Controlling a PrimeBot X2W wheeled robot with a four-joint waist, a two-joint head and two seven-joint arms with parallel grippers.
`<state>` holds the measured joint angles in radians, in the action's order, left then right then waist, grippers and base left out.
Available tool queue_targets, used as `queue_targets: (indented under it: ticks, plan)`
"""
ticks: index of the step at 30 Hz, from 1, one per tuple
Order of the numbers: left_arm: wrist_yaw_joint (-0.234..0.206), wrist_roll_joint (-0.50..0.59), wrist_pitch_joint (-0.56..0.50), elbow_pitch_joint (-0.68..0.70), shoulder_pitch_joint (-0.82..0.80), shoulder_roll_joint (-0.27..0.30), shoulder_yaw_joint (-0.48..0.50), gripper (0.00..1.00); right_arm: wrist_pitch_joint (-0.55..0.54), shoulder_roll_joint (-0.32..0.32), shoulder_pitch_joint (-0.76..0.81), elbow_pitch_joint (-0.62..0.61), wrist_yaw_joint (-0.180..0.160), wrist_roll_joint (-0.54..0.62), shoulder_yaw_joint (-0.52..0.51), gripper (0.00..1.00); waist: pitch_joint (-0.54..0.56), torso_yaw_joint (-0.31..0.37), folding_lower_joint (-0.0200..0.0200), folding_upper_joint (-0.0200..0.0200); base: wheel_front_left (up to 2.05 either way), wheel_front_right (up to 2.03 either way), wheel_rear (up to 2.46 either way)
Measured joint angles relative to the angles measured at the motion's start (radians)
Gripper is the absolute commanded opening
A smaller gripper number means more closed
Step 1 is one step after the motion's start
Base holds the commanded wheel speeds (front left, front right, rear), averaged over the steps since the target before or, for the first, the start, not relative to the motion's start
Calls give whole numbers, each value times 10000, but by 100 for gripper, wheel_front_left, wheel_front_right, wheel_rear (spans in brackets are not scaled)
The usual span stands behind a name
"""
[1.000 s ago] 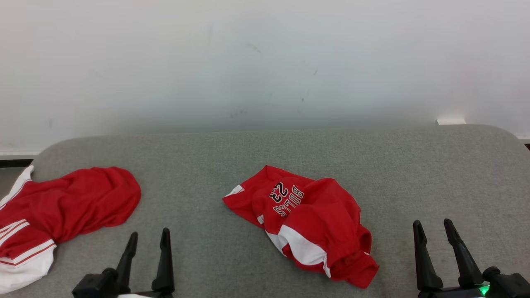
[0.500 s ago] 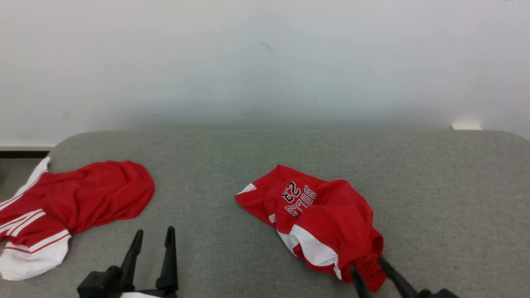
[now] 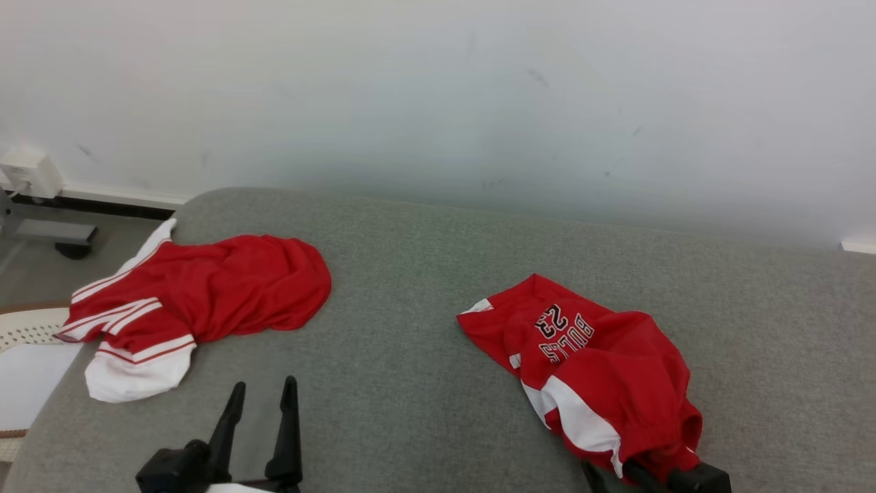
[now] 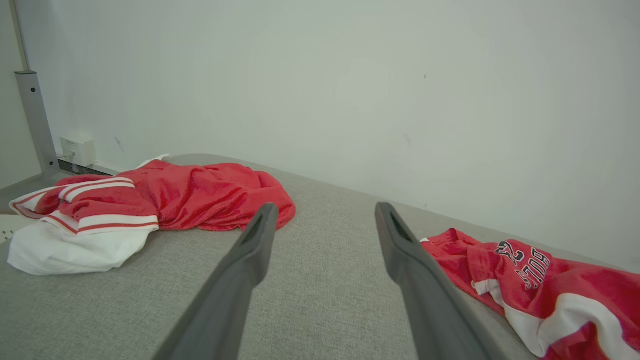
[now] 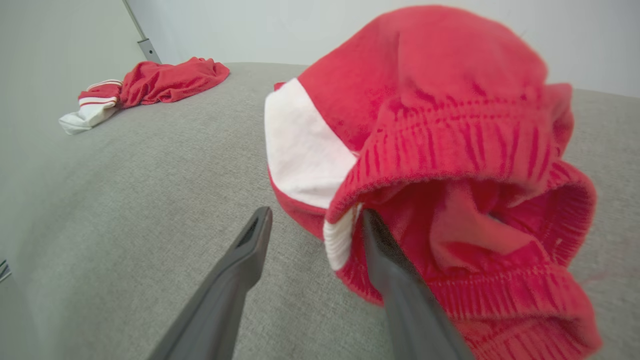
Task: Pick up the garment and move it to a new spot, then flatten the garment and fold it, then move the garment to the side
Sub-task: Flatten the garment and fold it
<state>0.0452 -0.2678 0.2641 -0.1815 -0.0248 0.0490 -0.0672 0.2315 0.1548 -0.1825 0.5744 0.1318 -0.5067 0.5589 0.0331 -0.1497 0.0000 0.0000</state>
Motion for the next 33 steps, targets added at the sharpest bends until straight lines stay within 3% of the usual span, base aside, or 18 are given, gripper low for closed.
queue_targets:
  ticks: [1,2,8,12,16,23,28,33]
  plan:
    - [-19,-23,0,2,5,-2,-25,100,42,-13,-61,188,-2,-8,-19,16,0,-92,0,0,0,0,0]
    - [-19,-36,0,0,11,-2,-15,100,61,-25,-117,336,-2,-10,-17,0,2,-174,0,0,0,0,0]
    - [-19,-38,0,-10,71,-2,0,100,226,-25,-298,437,-2,-63,-38,0,3,-304,0,0,0,0,0]
    - [-19,-61,0,-36,163,0,40,100,115,290,-152,-537,-2,-694,307,0,-13,8,0,0,0,0,0]
    - [-17,-61,0,-81,182,-2,23,100,-541,1488,25,-2491,0,-2370,1379,0,-50,497,0,0,0,0,0]
    - [67,15,0,-161,52,-2,86,100,-1313,4566,-35,-5580,0,-4987,2550,0,-187,1452,0,0,0,0,0]
    - [92,75,0,-224,-105,-8,90,100,-1478,6199,-207,-5889,0,-6098,2940,0,-458,1960,0,1,0,0,0]
    - [173,182,0,-291,-454,-6,92,100,-1432,6715,-1038,-5400,0,-6757,3407,0,-987,2253,0,1,0,0,0]
